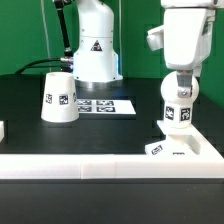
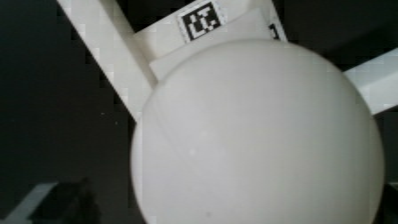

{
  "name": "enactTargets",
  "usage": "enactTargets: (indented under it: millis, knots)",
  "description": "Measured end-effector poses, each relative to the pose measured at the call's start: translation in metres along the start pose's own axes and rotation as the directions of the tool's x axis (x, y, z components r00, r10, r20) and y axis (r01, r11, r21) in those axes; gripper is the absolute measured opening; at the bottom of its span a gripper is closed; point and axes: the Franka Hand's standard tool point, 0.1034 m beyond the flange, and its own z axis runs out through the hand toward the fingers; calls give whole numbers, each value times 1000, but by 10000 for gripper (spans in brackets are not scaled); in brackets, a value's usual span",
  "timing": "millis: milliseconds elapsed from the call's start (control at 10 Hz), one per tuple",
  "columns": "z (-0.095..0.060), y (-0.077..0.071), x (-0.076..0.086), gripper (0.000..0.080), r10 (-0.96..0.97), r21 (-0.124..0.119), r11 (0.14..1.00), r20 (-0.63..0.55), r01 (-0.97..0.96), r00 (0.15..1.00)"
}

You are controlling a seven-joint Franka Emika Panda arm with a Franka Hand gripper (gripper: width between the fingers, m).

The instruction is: Assemble lamp

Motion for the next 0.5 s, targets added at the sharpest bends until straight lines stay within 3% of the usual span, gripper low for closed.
enactTargets:
  millis: [500]
  knots:
    - [6,-2,-7,698,-289,0,957,34,289,957]
